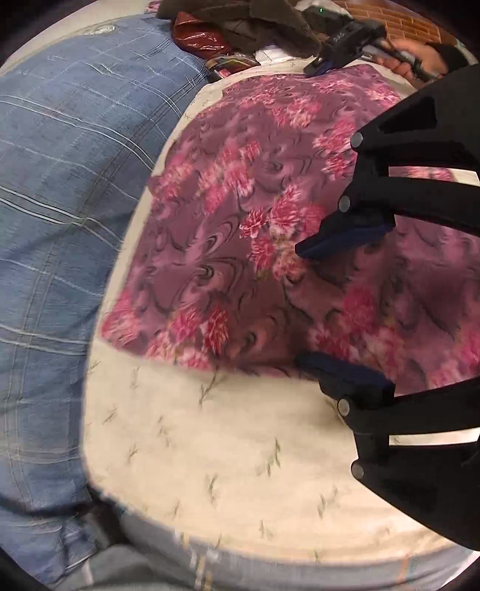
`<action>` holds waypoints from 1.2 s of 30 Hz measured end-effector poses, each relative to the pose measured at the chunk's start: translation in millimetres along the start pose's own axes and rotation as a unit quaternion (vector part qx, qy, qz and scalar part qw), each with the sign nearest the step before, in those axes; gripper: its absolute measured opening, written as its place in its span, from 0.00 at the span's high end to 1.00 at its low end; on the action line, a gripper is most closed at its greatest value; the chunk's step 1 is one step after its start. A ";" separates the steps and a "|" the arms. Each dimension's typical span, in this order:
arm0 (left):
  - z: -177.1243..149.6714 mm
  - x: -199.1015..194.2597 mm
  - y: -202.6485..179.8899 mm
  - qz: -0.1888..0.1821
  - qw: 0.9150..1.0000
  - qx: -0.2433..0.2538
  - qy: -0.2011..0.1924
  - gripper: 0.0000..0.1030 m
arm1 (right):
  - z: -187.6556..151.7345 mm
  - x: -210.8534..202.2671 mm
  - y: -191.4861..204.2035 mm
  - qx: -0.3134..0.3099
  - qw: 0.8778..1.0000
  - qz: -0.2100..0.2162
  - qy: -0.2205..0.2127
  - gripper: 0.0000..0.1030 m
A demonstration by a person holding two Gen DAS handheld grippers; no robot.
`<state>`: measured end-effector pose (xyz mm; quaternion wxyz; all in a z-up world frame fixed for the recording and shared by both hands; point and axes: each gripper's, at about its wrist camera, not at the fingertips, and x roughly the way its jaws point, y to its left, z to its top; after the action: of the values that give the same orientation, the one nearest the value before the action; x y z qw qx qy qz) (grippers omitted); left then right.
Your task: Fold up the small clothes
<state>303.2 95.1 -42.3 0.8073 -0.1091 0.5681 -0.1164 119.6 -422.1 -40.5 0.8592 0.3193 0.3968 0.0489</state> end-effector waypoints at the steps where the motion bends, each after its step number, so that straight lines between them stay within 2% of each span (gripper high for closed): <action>1: -1.8 -12.8 5.1 -0.031 0.999 -0.019 0.001 0.51 | -4.4 -11.9 3.3 0.000 1.000 0.009 -0.007 0.75; 2: -5.8 -27.3 10.2 -0.068 0.997 -0.033 -0.006 0.51 | -11.3 -24.7 6.9 -0.008 0.999 0.027 -0.018 0.75; 4: -16.4 -46.7 14.9 -0.091 0.995 -0.038 -0.018 0.48 | -29.5 -42.6 12.4 -0.038 0.998 0.034 -0.033 0.69; 5: -27.4 -54.0 16.3 -0.091 0.995 -0.035 -0.025 0.46 | -39.1 -43.9 11.1 -0.050 0.998 0.020 -0.029 0.62; 6: -35.6 -54.0 16.1 -0.089 0.995 -0.035 -0.024 0.46 | -46.2 -39.3 7.1 -0.055 0.998 0.002 -0.013 0.64; 7: -47.2 -47.4 15.6 -0.081 0.996 -0.031 -0.009 0.46 | -53.9 -32.8 1.7 -0.054 0.999 -0.004 0.001 0.67; 8: -56.2 -36.8 15.5 -0.065 0.997 -0.026 0.014 0.46 | -57.5 -33.4 -0.5 -0.052 0.999 -0.002 -0.003 0.68; 10: -73.9 -11.9 15.2 -0.035 0.998 -0.023 0.054 0.50 | -55.6 -33.0 7.9 -0.053 0.998 -0.022 -0.009 0.65; 11: -76.4 -13.7 16.7 -0.033 0.998 -0.018 0.041 0.56 | -54.5 -33.7 19.3 -0.062 0.997 -0.039 -0.013 0.63; 13: -73.8 -28.3 27.0 -0.048 0.998 -0.038 0.031 0.58 | -60.5 -40.3 45.5 -0.095 0.994 -0.036 -0.027 0.63; 15: -68.3 -44.3 47.8 -0.092 0.992 -0.085 0.018 0.58 | -71.9 -35.5 80.0 -0.148 0.988 -0.027 -0.024 0.61; 16: -64.6 -52.3 58.6 -0.101 0.990 -0.103 0.008 0.55 | -81.3 -30.3 100.2 -0.181 0.983 -0.025 -0.020 0.58; 18: -59.6 -61.8 74.4 -0.089 0.989 -0.117 -0.006 0.51 | -108.5 -18.0 138.9 -0.245 0.969 -0.021 -0.009 0.49; 20: -59.6 -66.6 84.5 -0.075 0.990 -0.122 -0.009 0.51 | -142.0 2.7 181.6 -0.321 0.947 -0.014 0.016 0.46; 23: -59.7 -61.8 97.1 -0.088 0.986 -0.140 0.006 0.51 | -188.6 32.9 233.8 -0.413 0.910 -0.011 0.031 0.47; 27: -58.3 -59.2 113.1 -0.108 0.982 -0.155 0.033 0.51 | -249.6 63.7 288.9 -0.541 0.840 -0.035 0.020 0.45; 28: -60.6 -59.9 117.6 -0.109 0.981 -0.154 0.035 0.51 | -262.8 74.0 300.9 -0.575 0.816 -0.051 0.015 0.43; 29: -58.9 -59.2 118.0 -0.108 0.982 -0.151 0.039 0.48 | -273.3 83.3 307.3 -0.595 0.801 -0.067 0.006 0.43; 33: -47.5 -60.8 120.2 -0.110 0.983 -0.138 0.045 0.44 | -285.8 113.4 320.5 -0.627 0.769 -0.126 -0.020 0.43; 36: -34.5 -60.0 120.6 -0.118 0.982 -0.136 0.050 0.41 | -293.9 122.2 325.1 -0.654 0.738 -0.148 -0.074 0.44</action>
<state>258.7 226.9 -37.4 0.7364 -0.2779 0.6012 -0.1379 48.2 26.3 -70.4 0.8795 -0.3819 0.2444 0.1449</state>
